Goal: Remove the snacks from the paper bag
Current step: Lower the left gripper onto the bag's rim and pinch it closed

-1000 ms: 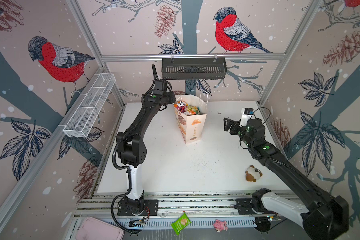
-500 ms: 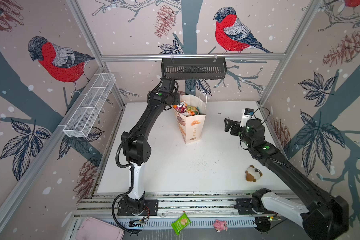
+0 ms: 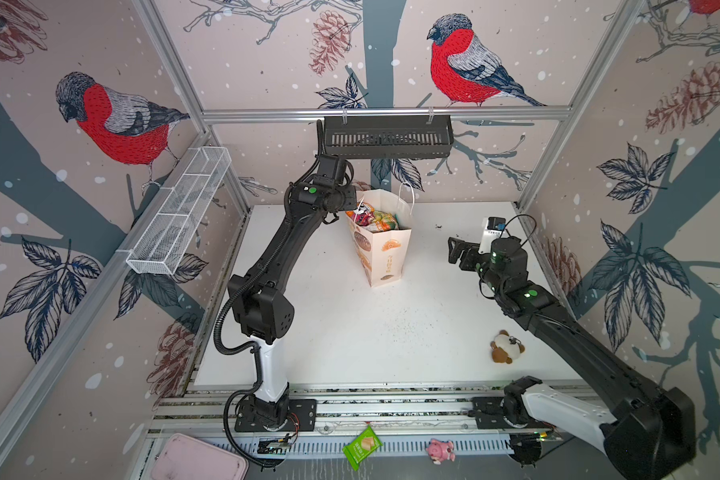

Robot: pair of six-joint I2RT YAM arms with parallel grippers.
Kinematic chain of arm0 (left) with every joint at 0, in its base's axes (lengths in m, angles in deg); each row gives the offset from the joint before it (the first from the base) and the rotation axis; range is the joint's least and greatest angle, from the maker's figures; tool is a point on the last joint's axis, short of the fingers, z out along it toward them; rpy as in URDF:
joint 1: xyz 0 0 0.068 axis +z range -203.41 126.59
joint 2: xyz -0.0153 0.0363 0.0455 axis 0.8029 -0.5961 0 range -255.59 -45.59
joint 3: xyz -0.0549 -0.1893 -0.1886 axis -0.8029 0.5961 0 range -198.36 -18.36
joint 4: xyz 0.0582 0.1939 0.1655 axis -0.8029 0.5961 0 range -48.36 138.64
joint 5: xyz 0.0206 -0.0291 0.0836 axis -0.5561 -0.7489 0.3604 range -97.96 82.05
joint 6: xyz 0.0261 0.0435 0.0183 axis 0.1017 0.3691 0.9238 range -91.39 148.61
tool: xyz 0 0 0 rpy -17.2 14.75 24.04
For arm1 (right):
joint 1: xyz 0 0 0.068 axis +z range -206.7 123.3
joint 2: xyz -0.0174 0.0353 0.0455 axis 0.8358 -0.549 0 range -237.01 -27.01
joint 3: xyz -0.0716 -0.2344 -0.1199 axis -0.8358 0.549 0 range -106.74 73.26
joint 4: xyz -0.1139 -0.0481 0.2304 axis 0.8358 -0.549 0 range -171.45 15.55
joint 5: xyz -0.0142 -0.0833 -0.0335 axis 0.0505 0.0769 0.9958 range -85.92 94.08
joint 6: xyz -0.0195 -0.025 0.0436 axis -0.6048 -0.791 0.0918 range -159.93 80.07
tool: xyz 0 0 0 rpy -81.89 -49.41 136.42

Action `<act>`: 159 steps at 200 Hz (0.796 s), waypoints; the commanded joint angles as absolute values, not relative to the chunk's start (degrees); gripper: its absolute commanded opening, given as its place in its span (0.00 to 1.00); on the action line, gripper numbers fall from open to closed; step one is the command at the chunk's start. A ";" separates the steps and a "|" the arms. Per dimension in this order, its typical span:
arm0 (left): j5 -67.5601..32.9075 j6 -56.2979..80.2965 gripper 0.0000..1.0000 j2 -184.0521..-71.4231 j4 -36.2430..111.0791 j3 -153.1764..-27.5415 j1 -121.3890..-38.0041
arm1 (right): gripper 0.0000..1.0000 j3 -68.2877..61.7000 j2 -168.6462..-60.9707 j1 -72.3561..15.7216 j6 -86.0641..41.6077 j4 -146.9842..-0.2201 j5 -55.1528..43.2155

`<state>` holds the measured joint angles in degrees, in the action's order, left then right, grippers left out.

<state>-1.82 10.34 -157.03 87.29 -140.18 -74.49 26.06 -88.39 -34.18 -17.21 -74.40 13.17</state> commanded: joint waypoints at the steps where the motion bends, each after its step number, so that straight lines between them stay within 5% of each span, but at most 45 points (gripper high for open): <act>1: -1.61 8.25 0.60 -155.16 88.61 -139.79 -74.59 | 1.00 25.84 -88.43 -34.11 -16.57 -73.73 13.04; 159: -5.56 -4.28 0.59 -144.51 71.65 -118.14 -74.15 | 1.00 25.62 -89.15 -34.52 -17.28 -74.30 13.02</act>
